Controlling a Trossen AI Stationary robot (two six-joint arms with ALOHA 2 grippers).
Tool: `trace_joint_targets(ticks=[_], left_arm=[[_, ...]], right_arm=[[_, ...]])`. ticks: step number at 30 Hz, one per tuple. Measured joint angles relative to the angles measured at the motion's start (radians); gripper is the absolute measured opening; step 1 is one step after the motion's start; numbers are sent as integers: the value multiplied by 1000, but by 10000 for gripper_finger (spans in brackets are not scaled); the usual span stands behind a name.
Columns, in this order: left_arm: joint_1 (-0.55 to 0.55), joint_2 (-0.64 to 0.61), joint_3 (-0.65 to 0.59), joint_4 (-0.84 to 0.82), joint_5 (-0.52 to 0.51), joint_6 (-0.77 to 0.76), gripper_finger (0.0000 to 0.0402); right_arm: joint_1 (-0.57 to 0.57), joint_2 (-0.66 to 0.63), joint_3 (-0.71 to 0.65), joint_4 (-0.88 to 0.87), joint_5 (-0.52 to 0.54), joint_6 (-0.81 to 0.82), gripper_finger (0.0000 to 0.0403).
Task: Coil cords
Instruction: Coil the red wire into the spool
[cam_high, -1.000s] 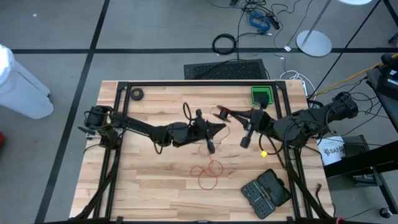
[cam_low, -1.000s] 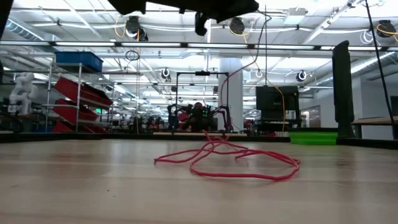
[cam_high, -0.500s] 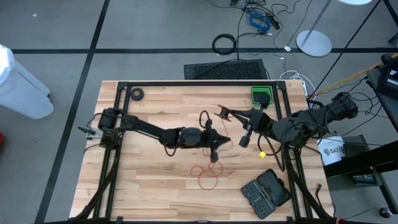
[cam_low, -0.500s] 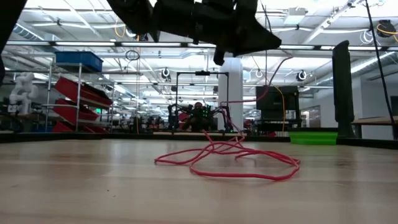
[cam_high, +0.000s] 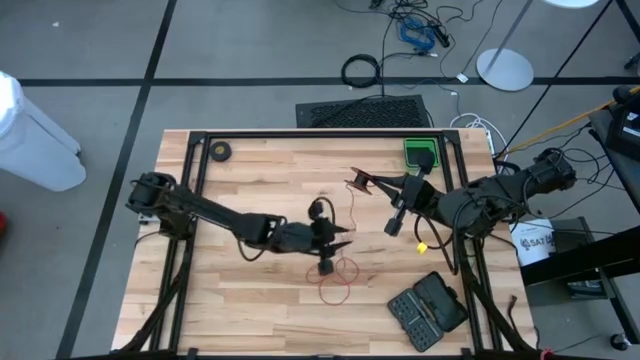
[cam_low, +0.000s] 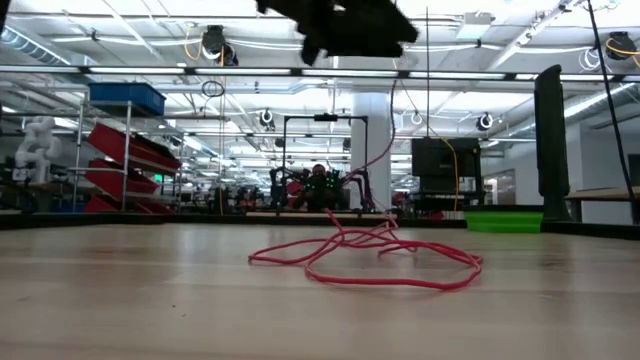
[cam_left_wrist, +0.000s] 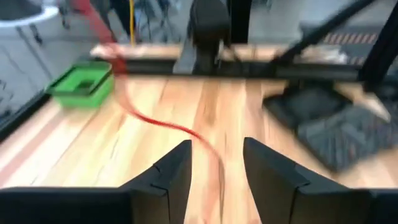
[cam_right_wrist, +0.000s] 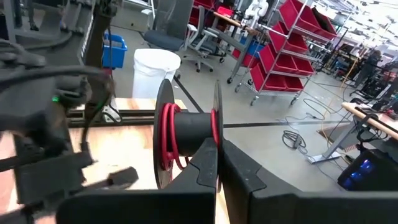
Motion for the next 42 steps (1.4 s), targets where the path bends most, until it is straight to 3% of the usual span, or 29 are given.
trace_joint_targets(ticks=[7, 10, 15, 17, 23, 31, 42], left_arm=[[-89, -66, -1, -322, -27, -88, 153], [-114, -66, -2, -271, -119, -67, 153], [-106, -65, -2, -37, -409, 10, 153], [-96, -65, -2, 59, -471, 64, 153], [-61, -54, -1, 243, -455, 172, 153], [-5, 29, -1, 299, -358, 183, 153], [-6, 68, -1, 381, -368, 190, 153]], right_arm=[[0, 0, 0, -2, 0, 0, 0], [0, 0, 0, -1, 0, 0, 0], [0, 0, 0, -1, -3, 6, 0], [0, 0, 0, -2, -3, 11, 0], [1, 0, 0, -3, -8, 6, 0], [0, 0, 0, -5, -8, 4, 0], [0, 0, 0, -9, -8, 0, 0]])
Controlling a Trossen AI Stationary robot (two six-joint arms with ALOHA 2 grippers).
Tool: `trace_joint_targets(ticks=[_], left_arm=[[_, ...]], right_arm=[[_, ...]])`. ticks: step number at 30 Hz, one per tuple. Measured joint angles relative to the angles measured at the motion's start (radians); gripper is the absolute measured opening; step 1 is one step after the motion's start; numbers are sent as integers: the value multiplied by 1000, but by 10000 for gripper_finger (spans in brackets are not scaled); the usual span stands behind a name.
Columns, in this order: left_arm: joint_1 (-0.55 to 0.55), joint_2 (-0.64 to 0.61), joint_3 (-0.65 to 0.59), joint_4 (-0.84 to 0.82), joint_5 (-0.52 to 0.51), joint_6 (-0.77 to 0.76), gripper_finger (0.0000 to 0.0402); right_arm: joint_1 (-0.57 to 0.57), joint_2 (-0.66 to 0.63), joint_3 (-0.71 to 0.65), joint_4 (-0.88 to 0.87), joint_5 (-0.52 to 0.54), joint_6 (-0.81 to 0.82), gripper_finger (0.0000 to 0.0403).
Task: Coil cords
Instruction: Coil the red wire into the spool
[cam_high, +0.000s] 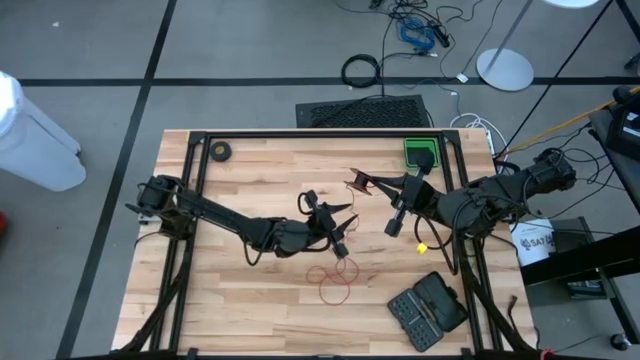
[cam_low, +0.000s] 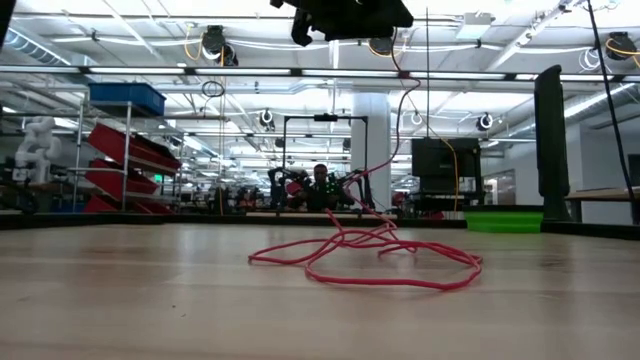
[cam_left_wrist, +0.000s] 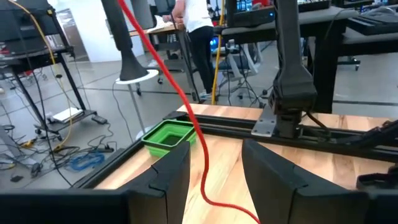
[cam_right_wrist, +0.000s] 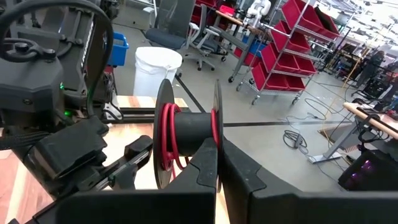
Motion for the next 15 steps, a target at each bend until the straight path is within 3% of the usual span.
trace_joint_targets(ticks=[15], left_arm=[[8, 0, 0, 27, 8, -7, 143]], right_arm=[[0, 0, 0, 0, 0, 0, 0]])
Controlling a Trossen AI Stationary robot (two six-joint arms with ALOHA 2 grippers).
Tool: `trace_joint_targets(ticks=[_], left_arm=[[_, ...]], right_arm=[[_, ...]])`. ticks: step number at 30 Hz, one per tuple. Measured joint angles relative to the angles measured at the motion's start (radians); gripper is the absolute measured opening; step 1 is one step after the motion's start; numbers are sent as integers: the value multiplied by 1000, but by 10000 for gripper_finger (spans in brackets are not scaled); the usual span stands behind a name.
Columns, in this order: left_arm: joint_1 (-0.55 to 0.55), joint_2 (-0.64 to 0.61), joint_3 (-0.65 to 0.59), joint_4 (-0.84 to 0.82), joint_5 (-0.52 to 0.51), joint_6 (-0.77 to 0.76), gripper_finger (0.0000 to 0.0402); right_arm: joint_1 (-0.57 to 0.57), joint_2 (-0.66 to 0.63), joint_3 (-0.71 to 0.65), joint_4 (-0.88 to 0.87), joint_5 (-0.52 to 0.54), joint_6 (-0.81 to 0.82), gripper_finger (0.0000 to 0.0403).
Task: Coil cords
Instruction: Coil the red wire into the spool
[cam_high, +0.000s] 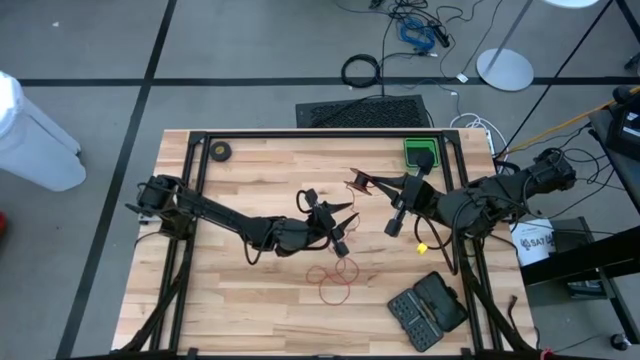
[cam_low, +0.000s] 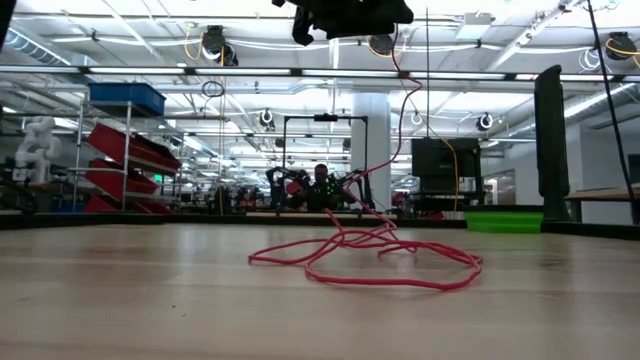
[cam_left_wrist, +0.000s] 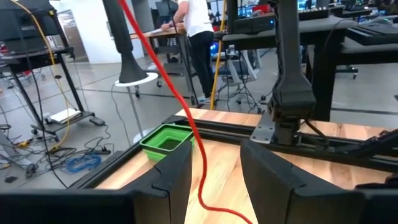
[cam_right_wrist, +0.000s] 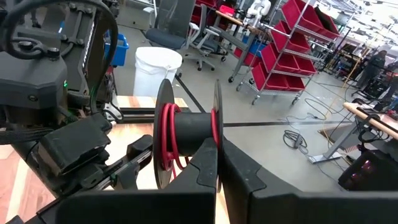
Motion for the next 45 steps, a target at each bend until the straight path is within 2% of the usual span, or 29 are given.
trace_joint_targets(ticks=[23, 41, 45], left_arm=[[19, 0, 0, -4, 4, 1, 140], [20, 0, 0, -5, 57, 35, 14], [21, 0, 0, -3, 99, 46, 6]], right_arm=[[0, 0, 0, 0, 0, -7, 0], [0, 0, 0, 0, 0, -7, 0], [0, 0, 0, 0, 0, -8, 0]])
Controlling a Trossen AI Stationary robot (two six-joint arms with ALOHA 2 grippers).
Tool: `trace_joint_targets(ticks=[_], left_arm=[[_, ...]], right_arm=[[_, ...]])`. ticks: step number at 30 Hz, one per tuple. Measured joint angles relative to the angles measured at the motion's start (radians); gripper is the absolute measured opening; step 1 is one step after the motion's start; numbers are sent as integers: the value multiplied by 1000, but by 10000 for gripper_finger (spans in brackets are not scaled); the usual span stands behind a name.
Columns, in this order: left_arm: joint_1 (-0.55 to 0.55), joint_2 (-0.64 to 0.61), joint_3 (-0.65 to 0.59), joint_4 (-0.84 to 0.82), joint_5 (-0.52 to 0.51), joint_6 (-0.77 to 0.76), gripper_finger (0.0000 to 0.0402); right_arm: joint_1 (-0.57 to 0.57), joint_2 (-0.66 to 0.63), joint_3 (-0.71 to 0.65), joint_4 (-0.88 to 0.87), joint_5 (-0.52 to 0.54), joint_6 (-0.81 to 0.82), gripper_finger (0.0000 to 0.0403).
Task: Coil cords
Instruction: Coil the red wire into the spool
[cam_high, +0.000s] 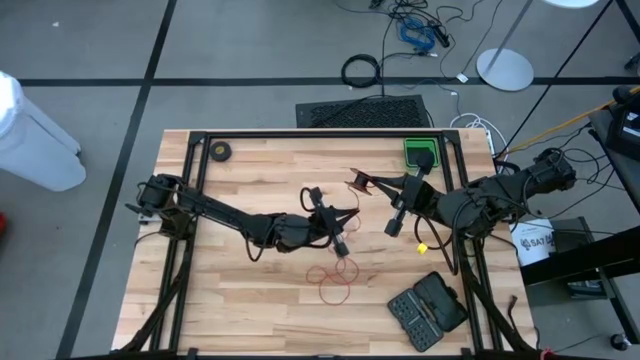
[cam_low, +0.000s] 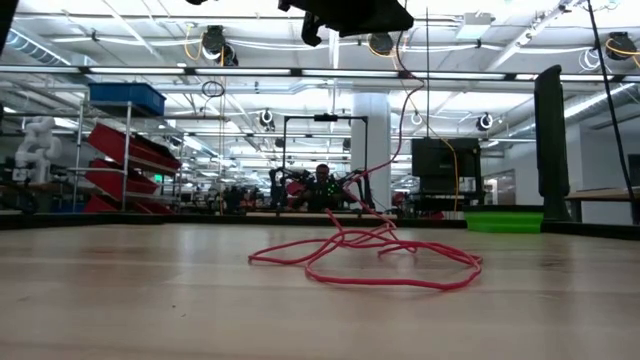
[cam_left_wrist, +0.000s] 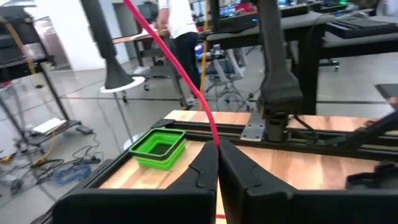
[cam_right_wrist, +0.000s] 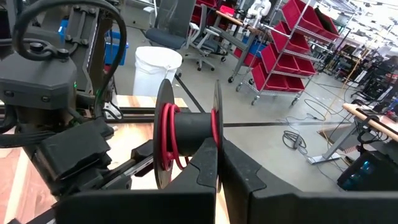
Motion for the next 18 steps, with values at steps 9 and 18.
trace_joint_targets(ticks=[9, 18], left_arm=[[20, 0, 17, 40, 45, 53, 2], [76, 0, 106, 1, 152, 51, 1]], right_arm=[[0, 0, 0, 0, 0, 32, 0], [-1, 0, 0, 1, 6, 49, 0]])
